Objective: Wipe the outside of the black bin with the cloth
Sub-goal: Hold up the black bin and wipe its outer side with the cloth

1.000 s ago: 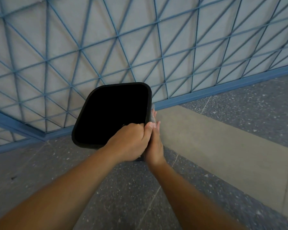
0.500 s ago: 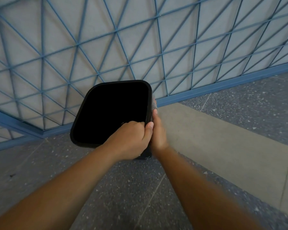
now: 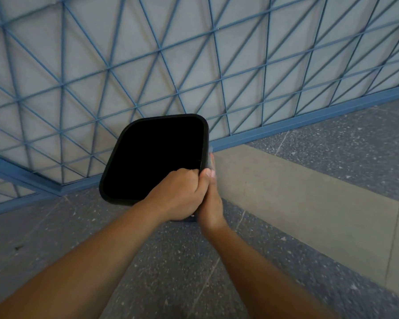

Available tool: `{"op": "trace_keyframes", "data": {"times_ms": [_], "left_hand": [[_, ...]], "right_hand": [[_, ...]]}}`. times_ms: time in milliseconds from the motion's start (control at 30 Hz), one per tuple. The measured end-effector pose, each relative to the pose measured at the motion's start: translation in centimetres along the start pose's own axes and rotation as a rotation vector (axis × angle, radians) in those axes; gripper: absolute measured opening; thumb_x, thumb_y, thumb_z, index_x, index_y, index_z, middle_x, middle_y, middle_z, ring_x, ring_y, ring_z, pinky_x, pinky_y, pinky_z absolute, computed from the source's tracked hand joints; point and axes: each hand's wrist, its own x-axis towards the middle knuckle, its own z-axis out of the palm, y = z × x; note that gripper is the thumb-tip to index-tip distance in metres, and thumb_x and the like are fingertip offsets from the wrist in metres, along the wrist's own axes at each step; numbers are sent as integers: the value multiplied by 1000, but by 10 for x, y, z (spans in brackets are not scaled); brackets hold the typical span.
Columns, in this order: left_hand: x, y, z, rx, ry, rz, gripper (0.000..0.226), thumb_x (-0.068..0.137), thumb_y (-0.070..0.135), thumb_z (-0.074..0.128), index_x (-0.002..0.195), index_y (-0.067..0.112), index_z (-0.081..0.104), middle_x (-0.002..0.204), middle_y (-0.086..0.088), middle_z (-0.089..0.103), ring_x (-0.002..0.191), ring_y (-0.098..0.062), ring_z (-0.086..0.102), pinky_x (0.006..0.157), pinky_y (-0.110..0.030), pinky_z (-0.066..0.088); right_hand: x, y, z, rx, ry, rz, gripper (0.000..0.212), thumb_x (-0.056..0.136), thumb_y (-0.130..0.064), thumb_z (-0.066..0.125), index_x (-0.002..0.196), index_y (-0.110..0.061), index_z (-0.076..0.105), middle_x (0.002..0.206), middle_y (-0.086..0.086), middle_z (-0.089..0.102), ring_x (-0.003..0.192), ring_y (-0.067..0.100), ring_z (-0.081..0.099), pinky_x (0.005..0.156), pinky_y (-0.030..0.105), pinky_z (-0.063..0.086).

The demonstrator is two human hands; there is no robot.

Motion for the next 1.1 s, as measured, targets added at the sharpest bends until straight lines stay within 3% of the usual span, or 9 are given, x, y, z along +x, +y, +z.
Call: {"op": "trace_keyframes", "data": {"times_ms": [100, 233, 433, 567, 667, 867, 967, 1100], "left_hand": [[3, -2, 1, 5, -25, -20, 64, 99, 53, 16, 97, 15, 68, 85, -5, 71, 81, -20, 68, 82, -44, 54], [1, -2, 1, -37, -20, 4, 74, 94, 58, 10, 108, 16, 69, 94, -4, 74, 87, -17, 70, 84, -43, 55], [6, 0, -1, 13, -16, -5, 58, 104, 47, 20, 98, 13, 67, 89, -9, 70, 85, -25, 67, 85, -44, 52], [7, -4, 3, -2, -22, -2, 74, 95, 59, 10, 108, 16, 68, 97, -5, 73, 92, -21, 69, 87, -43, 53], [9, -8, 6, -28, -27, 2, 78, 92, 62, 6, 112, 20, 68, 101, -2, 74, 95, -17, 69, 89, -43, 54], [9, -6, 3, -33, -23, 10, 73, 95, 58, 11, 107, 16, 69, 98, -5, 74, 93, -21, 69, 89, -43, 53], [9, -7, 4, -47, -13, 11, 74, 95, 59, 9, 104, 18, 70, 94, -2, 74, 88, -16, 70, 85, -42, 55], [11, -6, -1, -13, -17, -14, 58, 104, 48, 20, 101, 15, 68, 95, -7, 72, 91, -23, 68, 88, -44, 52]], "right_hand": [[45, -9, -14, -19, -16, 17, 112, 75, -101, 44, 163, -31, 39, 170, 0, 39, 161, 18, 30, 134, 52, 21], [6, -20, 3, 16, -17, -76, 84, 95, -70, 31, 166, -27, 28, 175, -5, 29, 164, 12, 21, 136, 47, 15], [58, -17, -14, -32, -86, -41, 83, 91, -86, 35, 162, -44, 34, 175, -11, 26, 165, 9, 14, 137, 50, 4], [32, -18, -3, -23, -59, -93, 77, 92, -78, 30, 162, -45, 30, 177, -14, 15, 165, 6, 1, 137, 49, 0], [24, -5, -4, -17, -66, -115, 82, 92, -88, 32, 162, -47, 30, 177, -12, 20, 166, 10, 6, 136, 54, 4], [31, -28, -4, -44, -17, -68, 72, 97, -66, 33, 162, -35, 32, 174, -10, 28, 162, 6, 21, 137, 42, 13], [1, -27, 2, 15, 16, -33, 97, 84, -84, 41, 162, -26, 39, 170, 3, 40, 159, 16, 34, 134, 45, 26], [53, -20, -13, -28, -58, -14, 94, 84, -92, 41, 162, -40, 37, 171, -9, 36, 162, 12, 27, 136, 47, 16]]}}
